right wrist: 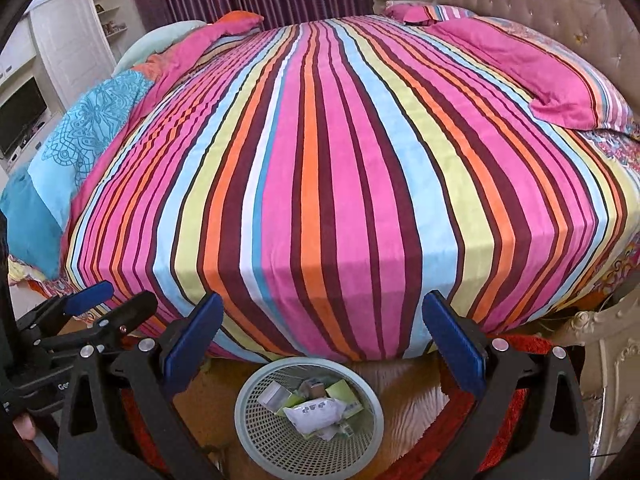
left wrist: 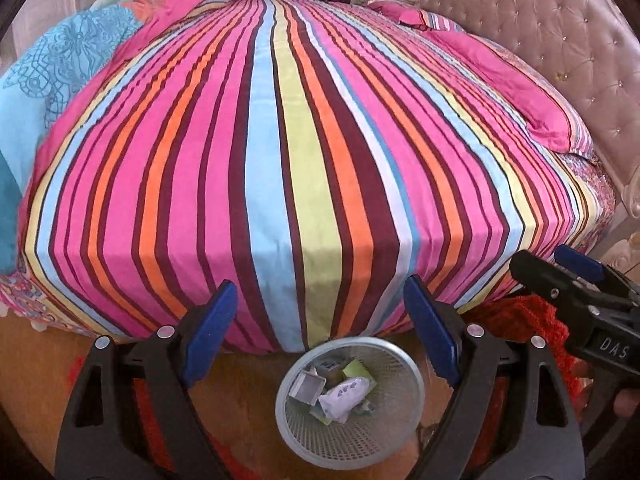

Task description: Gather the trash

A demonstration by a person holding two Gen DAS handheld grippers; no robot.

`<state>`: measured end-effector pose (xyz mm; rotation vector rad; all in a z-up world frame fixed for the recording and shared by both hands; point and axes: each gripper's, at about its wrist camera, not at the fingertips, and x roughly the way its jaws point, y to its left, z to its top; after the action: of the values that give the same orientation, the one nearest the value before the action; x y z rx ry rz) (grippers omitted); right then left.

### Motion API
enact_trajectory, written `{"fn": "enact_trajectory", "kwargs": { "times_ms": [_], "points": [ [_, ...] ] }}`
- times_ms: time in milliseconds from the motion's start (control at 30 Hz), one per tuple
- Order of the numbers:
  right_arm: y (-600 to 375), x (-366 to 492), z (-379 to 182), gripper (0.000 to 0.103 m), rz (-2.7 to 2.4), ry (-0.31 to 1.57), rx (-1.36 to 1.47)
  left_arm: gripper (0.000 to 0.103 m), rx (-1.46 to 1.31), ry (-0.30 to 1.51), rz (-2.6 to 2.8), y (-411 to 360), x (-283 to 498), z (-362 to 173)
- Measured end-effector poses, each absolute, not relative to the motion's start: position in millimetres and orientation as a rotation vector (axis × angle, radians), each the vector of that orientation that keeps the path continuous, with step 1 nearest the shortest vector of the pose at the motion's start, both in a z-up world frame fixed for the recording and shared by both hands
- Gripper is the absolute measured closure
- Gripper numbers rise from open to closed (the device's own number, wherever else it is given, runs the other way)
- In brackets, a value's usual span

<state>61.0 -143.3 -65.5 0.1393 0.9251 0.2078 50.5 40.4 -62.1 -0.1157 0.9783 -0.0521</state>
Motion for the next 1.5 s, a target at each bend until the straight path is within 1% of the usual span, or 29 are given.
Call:
{"fn": "enact_trajectory", "kwargs": {
  "times_ms": [367,667,1500],
  "points": [
    [-140.8,66.7,-53.9,0.008,0.203,0.893,0.109,0.02,-0.06,0.926,-0.014,34.1,62.3,-43.1],
    [-142.4,70.7,-47.8,0.008,0.188,0.876,0.095,0.02,-0.046,0.92,-0.001,33.4,70.6,-32.8],
    [-144.7,73.9,-41.4,0.008,0.169,0.866,0.096,0.02,-0.012,0.929,0.0,27.1,73.5,-26.1]
  ]
}}
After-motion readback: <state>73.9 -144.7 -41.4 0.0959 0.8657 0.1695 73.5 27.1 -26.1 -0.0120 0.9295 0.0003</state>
